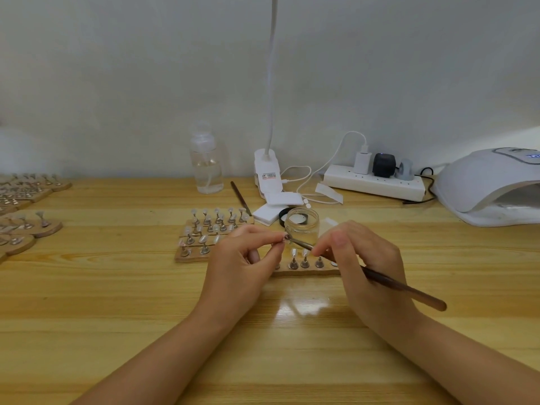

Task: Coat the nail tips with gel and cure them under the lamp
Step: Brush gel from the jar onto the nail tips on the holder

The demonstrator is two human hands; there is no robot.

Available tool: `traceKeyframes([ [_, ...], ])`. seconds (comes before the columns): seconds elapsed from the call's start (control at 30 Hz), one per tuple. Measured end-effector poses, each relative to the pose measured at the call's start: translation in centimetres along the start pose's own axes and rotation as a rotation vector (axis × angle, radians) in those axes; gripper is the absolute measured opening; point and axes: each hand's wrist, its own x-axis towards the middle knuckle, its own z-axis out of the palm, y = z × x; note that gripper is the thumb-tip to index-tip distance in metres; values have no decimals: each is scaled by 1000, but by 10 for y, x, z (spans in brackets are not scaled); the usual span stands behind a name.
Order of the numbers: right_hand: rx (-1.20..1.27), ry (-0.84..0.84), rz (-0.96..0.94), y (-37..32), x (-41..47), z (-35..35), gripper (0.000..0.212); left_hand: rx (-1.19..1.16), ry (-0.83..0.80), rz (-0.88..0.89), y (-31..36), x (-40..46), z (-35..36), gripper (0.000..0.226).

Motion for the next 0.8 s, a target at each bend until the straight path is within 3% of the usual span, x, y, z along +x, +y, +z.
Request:
traceKeyframes([
  [0.2, 29, 48, -12, 2, 0, -2, 44, -5, 21, -7, 0, 0, 0, 38],
  [0.33, -26, 2, -36, 3, 0, 1, 54, 3, 21, -2, 0, 0, 0, 39],
  [0.8, 0, 44, -60, 6, -1, -2, 60, 13, -23, -4, 3, -1, -2, 36],
])
